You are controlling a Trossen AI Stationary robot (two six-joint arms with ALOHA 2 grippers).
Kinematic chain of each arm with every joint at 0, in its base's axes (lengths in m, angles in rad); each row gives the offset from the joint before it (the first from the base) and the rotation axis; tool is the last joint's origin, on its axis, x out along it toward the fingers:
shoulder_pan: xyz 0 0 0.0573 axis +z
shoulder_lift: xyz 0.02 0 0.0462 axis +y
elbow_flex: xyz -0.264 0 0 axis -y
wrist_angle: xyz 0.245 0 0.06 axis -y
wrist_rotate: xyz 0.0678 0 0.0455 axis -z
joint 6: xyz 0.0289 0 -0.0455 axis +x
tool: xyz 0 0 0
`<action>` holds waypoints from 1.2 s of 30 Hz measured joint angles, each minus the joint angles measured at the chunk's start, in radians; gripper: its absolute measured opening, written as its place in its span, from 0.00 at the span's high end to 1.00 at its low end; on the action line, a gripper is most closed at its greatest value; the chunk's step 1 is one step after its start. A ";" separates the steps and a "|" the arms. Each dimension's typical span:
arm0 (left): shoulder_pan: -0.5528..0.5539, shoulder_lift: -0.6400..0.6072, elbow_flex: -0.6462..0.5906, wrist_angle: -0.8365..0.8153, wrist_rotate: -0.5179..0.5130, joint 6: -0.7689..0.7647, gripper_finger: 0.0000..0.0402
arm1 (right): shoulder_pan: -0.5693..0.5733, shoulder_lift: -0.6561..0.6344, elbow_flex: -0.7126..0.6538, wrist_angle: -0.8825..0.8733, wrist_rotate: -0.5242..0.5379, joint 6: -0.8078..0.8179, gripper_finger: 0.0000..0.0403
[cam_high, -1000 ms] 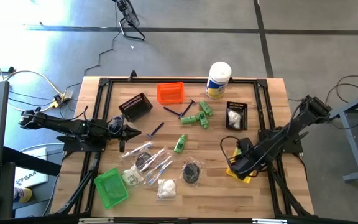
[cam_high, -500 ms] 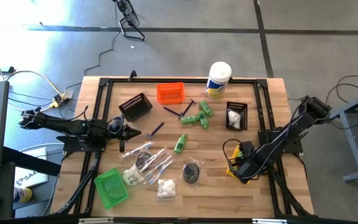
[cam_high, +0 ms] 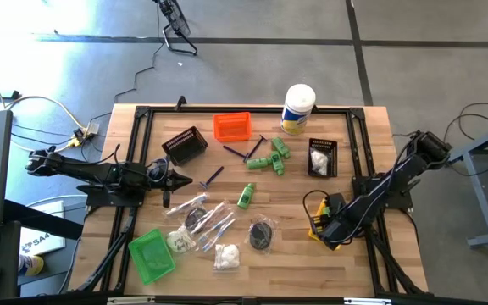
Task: Pick & Place Travel size toiletries
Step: Put the green shampoo bottle into the yellow bin
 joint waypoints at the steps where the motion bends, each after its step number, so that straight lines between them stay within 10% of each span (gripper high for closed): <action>1: 0.000 0.000 0.000 0.000 0.000 0.000 0.99 | 0.000 0.000 0.000 0.000 0.004 0.000 0.65; 22: 0.000 0.000 0.000 0.000 0.000 0.000 0.99 | 0.000 0.086 0.000 0.020 -0.005 0.052 0.63; 36: 0.000 0.000 0.000 0.000 0.000 0.000 0.99 | 0.000 0.092 0.001 -0.008 -0.016 0.018 0.42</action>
